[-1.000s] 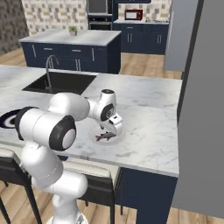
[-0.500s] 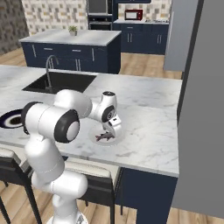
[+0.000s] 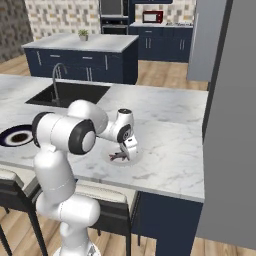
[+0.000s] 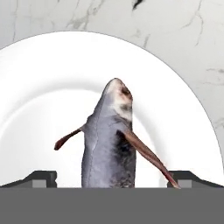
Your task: Transport the fish and sweet potato to the fridge. Place the fish on the rack containing meat and place the sweet potato on the rack containing the vegetable, ensuring meats and vegetables are on different racks.
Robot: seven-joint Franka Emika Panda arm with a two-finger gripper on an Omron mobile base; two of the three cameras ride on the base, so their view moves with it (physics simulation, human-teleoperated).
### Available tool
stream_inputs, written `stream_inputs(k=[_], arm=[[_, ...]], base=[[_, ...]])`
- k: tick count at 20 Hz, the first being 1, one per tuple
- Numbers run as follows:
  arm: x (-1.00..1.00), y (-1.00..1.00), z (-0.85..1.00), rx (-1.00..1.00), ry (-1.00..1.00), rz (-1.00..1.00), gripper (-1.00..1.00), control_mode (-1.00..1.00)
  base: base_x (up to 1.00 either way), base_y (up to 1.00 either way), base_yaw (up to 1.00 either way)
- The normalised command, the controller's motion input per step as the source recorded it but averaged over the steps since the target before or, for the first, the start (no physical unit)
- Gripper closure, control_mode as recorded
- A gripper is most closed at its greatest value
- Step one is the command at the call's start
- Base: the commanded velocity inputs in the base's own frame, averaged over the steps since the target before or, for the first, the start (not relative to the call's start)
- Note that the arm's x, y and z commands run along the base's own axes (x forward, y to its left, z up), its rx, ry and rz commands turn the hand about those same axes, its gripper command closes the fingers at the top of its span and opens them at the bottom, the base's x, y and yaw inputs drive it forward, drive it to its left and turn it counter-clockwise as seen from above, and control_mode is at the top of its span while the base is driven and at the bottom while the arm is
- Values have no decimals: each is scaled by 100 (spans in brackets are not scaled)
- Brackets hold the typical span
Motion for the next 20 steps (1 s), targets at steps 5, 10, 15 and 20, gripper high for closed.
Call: stream_inputs(k=[5,10,15,20], arm=[[6,0,-30,0,3,-13,-100,-100],[0,0,-39,0,1,-14,100,-100],[0,0,-29,0,-3,-14,100,-100],[-5,0,4,-2,-10,-3,100,-100]], base=[[0,0,0],[0,0,0],[0,0,0],[0,0,0]])
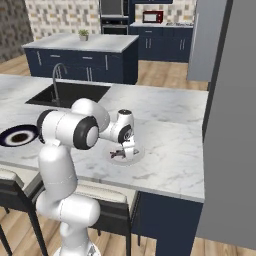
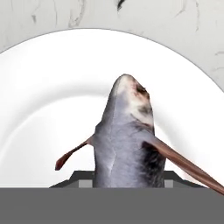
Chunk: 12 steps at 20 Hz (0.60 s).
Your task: Transport the fish and sweet potato to the fridge. Place the fish on the rack containing meat and place the sweet potato on the rack containing the vegetable, ensuring meats and vegetables are on different racks.
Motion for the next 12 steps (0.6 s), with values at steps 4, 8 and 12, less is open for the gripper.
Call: stream_inputs(k=[4,8,12], arm=[[-15,0,69,-3,-26,3,100,-100],[-28,0,100,0,-2,14,100,-100],[-49,1,100,0,-6,25,100,-100]], base=[[0,0,0],[0,0,0],[0,0,0]])
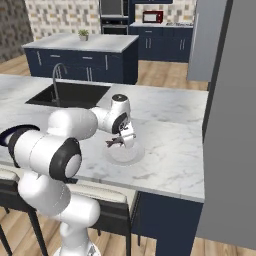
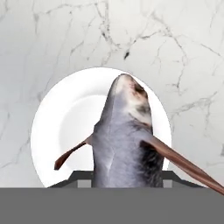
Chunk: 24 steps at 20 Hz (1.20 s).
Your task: Transport the fish and sweet potato to the fridge. Place the fish on the rack containing meat and place the sweet potato on the rack containing the vegetable, ensuring meats and vegetables are on different racks.
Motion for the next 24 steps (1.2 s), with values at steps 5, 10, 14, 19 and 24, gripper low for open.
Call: stream_inputs(k=[5,10,14,19,24], arm=[[-81,4,90,-9,-31,32,100,-100],[-98,40,57,-23,-47,20,100,-100],[-97,54,49,-28,-60,12,100,-100],[-78,37,84,-8,-29,3,100,-100],[-90,8,100,0,-5,9,100,-100]], base=[[0,0,0],[0,0,0],[0,0,0],[0,0,0],[0,0,0]])
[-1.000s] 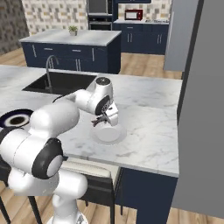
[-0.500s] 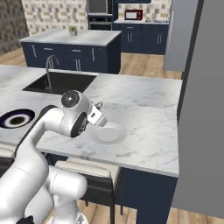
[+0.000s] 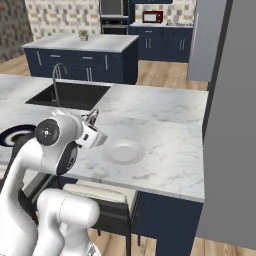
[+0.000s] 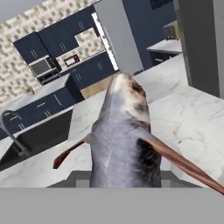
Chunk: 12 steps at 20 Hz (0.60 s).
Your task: Transport the fish and sweet potato to the fridge. Place the fish on the rack containing meat and place the sweet potato on the rack containing the vegetable, ensuring meats and vegetables are on different racks.
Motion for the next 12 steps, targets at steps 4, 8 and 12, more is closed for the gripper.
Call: stream_inputs(k=[4,8,12], arm=[[-89,0,90,0,0,12,100,-100],[-91,10,29,-1,0,19,100,-100],[-60,19,0,-1,-4,6,100,-100]], base=[[0,0,0],[0,0,0],[0,0,0]])
